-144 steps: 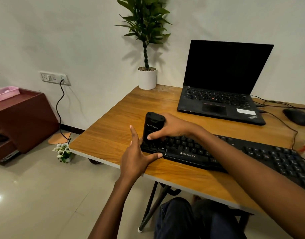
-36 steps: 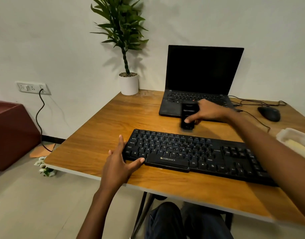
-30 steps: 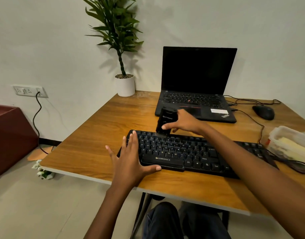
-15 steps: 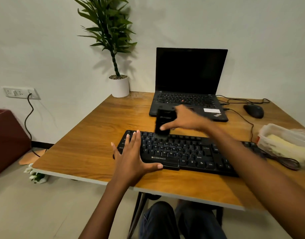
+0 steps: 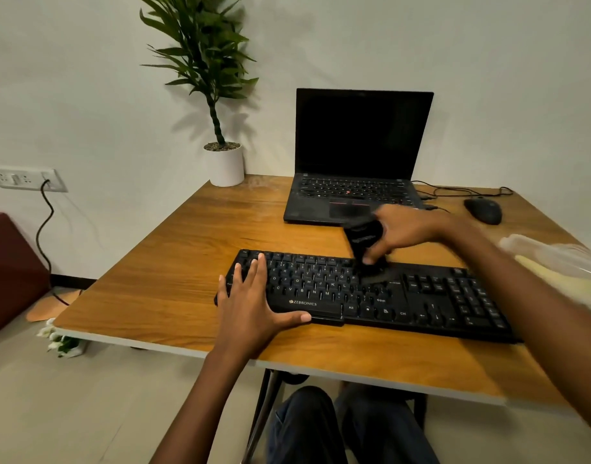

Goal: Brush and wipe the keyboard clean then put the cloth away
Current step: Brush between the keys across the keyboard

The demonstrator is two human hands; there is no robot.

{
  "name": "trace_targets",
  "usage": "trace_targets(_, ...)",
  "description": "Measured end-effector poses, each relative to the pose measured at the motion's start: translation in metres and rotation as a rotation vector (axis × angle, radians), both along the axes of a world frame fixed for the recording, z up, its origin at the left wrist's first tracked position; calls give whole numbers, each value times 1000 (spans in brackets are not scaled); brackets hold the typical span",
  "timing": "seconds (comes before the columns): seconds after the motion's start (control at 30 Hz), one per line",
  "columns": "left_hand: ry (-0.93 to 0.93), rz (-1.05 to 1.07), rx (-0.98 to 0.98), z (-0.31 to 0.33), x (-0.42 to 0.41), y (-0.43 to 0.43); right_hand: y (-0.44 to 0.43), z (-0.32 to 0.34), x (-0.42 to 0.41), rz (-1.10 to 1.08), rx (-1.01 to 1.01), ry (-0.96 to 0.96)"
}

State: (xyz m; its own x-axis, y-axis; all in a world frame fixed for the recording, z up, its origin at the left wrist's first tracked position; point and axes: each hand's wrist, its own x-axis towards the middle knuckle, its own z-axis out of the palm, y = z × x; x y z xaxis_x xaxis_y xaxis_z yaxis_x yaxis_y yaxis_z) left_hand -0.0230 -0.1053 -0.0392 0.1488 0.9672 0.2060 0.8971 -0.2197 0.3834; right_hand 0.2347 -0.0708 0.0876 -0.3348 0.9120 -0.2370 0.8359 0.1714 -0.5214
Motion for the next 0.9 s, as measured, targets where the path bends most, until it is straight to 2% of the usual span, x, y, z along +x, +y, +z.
trace_targets(0.1, -5, -1, -3, 2, 1, -2, -5, -22, -59, 0, 148, 297)
trace_targets(0.17, -8, -4, -4, 2, 0, -2, -11, -38, -78, 6, 180, 360)
trace_targets(0.33, -18, 3, -13, 3, 1, -2, -36, -38, -26, -41, 20, 289)
trace_targets(0.53, -22, 11, -13, 5, 2, -3, -47, -2, 39, -94, -96, -71)
trace_targets(0.6, -10, 6, -11, 5, 2, -2, -47, 0, 25, -75, -50, -19)
trace_targets(0.73, -3, 2, -3, 4, 1, -1, -48, -21, -22, -76, 93, 305)
trace_targets(0.9, -24, 5, -18, 6, 2, -2, -71, -32, 9, -112, 31, 281)
